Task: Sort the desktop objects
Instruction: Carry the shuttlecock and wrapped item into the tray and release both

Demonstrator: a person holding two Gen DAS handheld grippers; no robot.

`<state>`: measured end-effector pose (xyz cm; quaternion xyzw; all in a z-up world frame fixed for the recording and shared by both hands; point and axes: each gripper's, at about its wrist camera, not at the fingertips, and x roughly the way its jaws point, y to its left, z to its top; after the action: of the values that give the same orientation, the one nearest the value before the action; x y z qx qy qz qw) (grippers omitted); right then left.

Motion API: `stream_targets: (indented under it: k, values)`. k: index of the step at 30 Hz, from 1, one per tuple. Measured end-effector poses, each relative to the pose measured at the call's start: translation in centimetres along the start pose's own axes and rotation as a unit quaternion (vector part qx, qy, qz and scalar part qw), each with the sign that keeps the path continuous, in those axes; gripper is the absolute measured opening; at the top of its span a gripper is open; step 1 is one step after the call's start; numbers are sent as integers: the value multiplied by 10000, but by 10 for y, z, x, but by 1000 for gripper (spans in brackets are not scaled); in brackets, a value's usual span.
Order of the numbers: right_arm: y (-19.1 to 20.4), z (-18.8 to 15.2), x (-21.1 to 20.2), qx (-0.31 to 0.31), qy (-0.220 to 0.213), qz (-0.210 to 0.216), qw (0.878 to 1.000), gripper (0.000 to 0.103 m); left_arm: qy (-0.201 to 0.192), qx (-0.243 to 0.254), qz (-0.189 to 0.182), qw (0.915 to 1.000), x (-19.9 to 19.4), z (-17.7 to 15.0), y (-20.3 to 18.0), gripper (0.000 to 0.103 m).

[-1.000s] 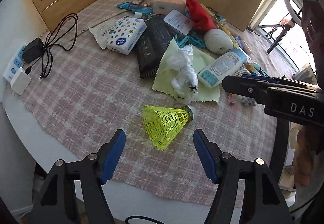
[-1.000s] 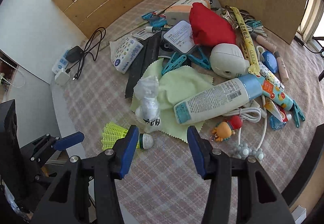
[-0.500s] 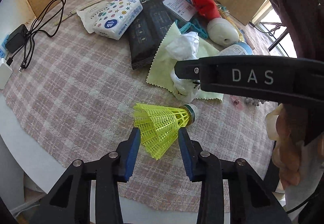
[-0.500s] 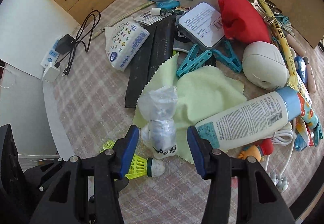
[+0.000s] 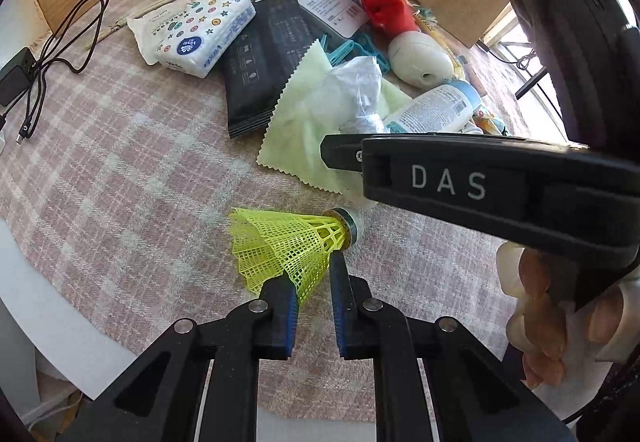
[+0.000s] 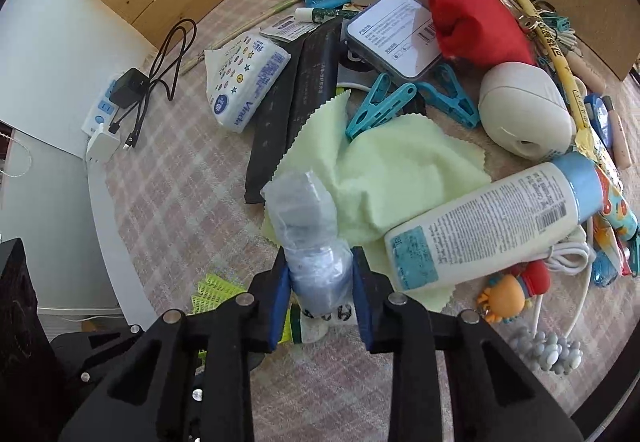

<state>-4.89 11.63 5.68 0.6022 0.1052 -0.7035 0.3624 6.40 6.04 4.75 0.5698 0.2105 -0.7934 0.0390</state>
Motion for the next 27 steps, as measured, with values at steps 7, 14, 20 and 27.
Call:
stream_targets:
  k: [7, 14, 20, 27]
  values:
    - [-19, -14, -41, 142, -400, 5, 9991, 28, -131, 96, 37, 9999, -16, -1, -9, 8]
    - [-65, -49, -77, 643, -768, -129, 9949, 28, -345, 375, 183, 9985, -27, 3, -27, 2]
    - [-102, -83, -102, 913, -837, -195, 9921, 28, -6, 316, 153, 9994, -1, 0, -21, 3]
    - [-123, -112, -113, 1175, -962, -401, 9876, 28, -46, 284, 145, 9995, 14, 0, -20, 3]
